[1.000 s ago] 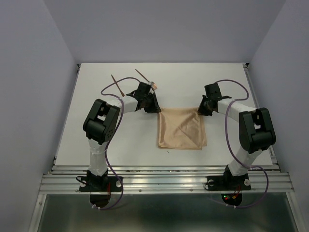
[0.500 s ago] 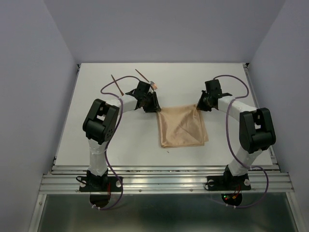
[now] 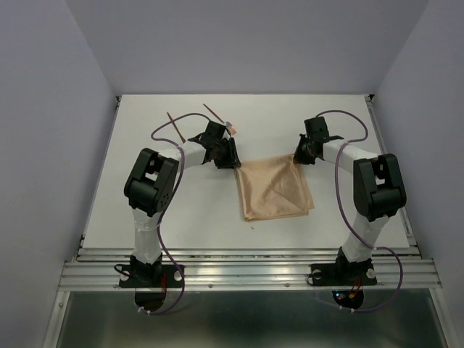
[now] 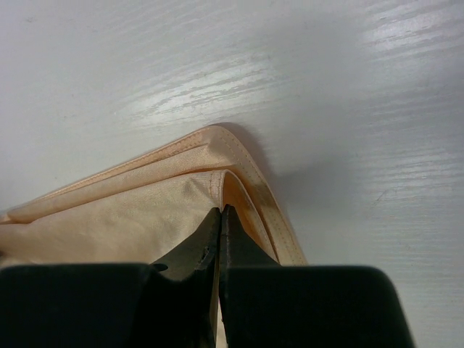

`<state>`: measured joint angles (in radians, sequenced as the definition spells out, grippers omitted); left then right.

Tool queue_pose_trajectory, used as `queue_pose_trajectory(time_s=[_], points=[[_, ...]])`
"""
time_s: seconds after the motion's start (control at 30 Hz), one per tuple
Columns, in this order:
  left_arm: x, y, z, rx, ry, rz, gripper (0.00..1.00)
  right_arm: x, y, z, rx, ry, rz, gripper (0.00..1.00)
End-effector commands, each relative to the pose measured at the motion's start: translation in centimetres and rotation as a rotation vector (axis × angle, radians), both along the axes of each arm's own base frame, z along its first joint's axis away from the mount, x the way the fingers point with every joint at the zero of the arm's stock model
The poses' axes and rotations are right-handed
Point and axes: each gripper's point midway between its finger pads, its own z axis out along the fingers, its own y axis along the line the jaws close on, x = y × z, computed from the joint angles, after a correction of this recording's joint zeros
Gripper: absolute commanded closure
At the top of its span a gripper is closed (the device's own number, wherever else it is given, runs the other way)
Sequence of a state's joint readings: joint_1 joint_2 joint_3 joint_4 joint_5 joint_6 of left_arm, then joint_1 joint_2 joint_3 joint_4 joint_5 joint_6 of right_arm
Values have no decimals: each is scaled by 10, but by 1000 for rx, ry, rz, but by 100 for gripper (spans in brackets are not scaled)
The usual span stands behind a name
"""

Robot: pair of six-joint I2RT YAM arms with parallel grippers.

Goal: Fold the napkin into a case and place the utensils inside

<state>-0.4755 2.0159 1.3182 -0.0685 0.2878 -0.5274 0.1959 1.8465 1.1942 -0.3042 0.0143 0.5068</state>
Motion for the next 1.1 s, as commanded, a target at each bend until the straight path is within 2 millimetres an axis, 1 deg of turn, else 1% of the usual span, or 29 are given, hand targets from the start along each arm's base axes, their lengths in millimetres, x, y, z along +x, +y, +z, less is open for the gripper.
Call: queue_pose_trajectory(time_s=[0.0, 0.1, 0.13, 0.27, 0.47, 0.6, 0.67, 0.73, 0.77, 0.8, 0.83, 0.87, 0.9, 0.93, 0.97, 1.03, 1.07], points=[[8, 0, 27, -5, -56, -12, 53, 23, 1, 27, 9, -93, 12, 99], [9, 0, 28, -4, -61, -14, 53, 25, 2, 34, 11, -108, 15, 99], [10, 0, 29, -4, -62, -13, 53, 25, 7, 40, 36, -117, 36, 99], [11, -1, 30, -5, -64, -16, 53, 30, 12, 46, 54, -131, 50, 99], [11, -1, 33, -5, -68, -18, 53, 42, 18, 40, 65, -124, 71, 99], [10, 0, 35, -5, -71, -20, 53, 49, 18, 36, 51, -120, 82, 99], [10, 0, 37, -6, -74, -22, 53, 50, 17, 34, 41, -111, 83, 89], [10, -1, 39, -7, -77, -23, 53, 48, 10, 36, 9, -101, 69, 79], [10, 0, 41, -7, -77, -25, 53, 47, 8, 40, 3, -108, 61, 70], [9, 0, 42, -6, -77, -27, 53, 45, 2, 48, -21, -127, 38, 51], [10, 0, 44, -6, -81, -27, 52, 43, -2, 53, -34, -138, 24, 48], [10, 0, 50, -6, -92, -27, 52, 41, -5, 57, -45, -148, 14, 46], [11, 1, 54, -4, -98, -25, 52, 40, -11, 61, -69, -159, -5, 45], [14, 3, 58, 2, -111, -15, 52, 34, -15, 67, -78, -170, -17, 44], [14, 4, 63, 4, -119, -12, 52, 31, -18, 69, -87, -174, -27, 44], [17, 7, 74, 18, -142, 2, 52, 21, -35, 63, -97, -155, -70, 46], [18, 8, 77, 20, -150, 8, 52, 17, -36, 58, -99, -143, -74, 48]])
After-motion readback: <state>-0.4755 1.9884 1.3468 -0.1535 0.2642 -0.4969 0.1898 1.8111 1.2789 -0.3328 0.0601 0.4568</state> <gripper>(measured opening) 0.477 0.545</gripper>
